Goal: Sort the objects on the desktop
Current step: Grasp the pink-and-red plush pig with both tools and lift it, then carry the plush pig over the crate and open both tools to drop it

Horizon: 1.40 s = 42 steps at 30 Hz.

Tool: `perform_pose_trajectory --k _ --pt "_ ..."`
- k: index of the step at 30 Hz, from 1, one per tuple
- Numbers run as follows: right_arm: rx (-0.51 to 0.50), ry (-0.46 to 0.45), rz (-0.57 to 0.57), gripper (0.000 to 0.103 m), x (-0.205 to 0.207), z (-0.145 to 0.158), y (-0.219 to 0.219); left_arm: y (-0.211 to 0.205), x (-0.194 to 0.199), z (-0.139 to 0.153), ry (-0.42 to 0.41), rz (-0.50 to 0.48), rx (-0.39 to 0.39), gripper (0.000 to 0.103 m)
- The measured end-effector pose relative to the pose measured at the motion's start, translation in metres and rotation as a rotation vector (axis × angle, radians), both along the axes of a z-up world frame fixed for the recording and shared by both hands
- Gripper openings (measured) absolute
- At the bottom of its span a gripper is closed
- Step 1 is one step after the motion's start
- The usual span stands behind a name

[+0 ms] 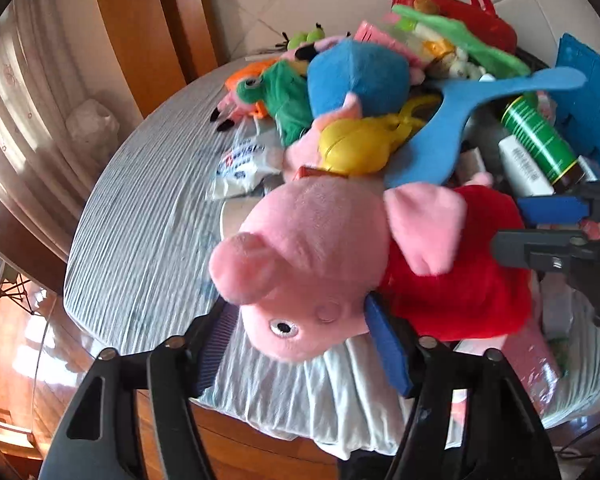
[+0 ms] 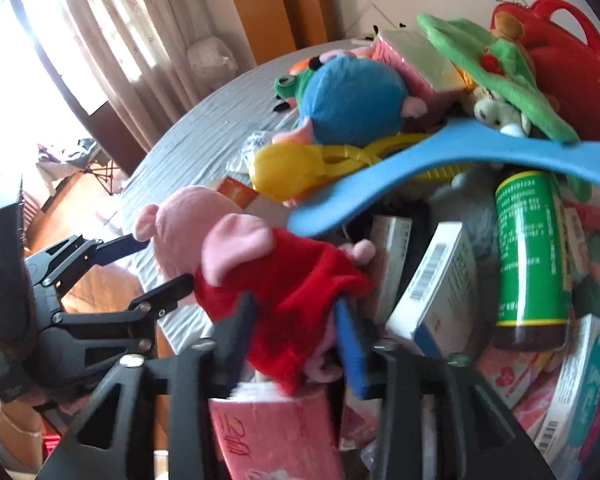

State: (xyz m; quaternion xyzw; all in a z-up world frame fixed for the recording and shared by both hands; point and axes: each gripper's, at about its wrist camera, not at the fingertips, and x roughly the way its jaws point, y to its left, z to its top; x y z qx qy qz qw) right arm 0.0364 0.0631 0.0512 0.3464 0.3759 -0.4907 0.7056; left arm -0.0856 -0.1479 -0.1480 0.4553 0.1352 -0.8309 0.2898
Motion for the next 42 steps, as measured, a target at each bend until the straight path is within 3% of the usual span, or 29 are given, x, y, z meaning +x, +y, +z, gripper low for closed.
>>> perform_pose_trajectory --k 1,3,6,8,12,13,14,16,18,29,34,42 --pt "0.003 0.006 0.006 0.065 0.001 -0.002 0.001 -0.001 0.002 -0.002 0.002 0.003 0.003 0.078" --pt "0.012 0.019 0.027 0.071 0.006 -0.007 0.003 -0.004 0.005 -0.006 0.005 -0.005 0.015 0.080" --pt "0.032 0.060 0.057 0.091 0.019 -0.016 0.001 -0.003 0.004 -0.012 -0.016 -0.044 0.011 0.083" --pt "0.042 0.084 0.064 0.095 0.021 -0.023 -0.001 -0.003 0.000 -0.019 -0.045 -0.061 -0.007 0.092" --pt "0.090 0.089 0.051 0.099 0.021 -0.045 -0.013 -0.009 -0.011 -0.032 -0.057 -0.074 0.027 0.093" --pt "0.091 0.080 0.046 0.096 0.021 -0.048 -0.017 -0.009 -0.013 -0.032 -0.049 -0.081 0.030 0.091" --pt "0.086 0.066 0.048 0.088 0.021 -0.048 -0.019 -0.009 -0.014 -0.031 -0.040 -0.091 0.031 0.075" --pt "0.072 0.058 0.053 0.074 0.022 -0.040 -0.018 -0.004 -0.017 -0.025 -0.033 -0.106 0.012 0.070" --pt "0.046 0.062 0.054 0.072 0.023 -0.031 -0.017 -0.003 -0.016 -0.015 -0.013 -0.107 0.001 0.068" --pt "-0.182 0.044 0.032 0.071 0.005 0.067 -0.004 0.006 -0.032 0.083 0.170 -0.113 -0.131 0.068" --pt "-0.279 0.065 -0.037 0.071 -0.029 0.112 0.003 0.020 -0.069 0.122 0.239 -0.162 -0.189 0.068" --pt "-0.391 0.113 -0.207 0.071 -0.099 0.179 0.031 0.075 -0.134 0.186 0.340 -0.311 -0.193 0.068"
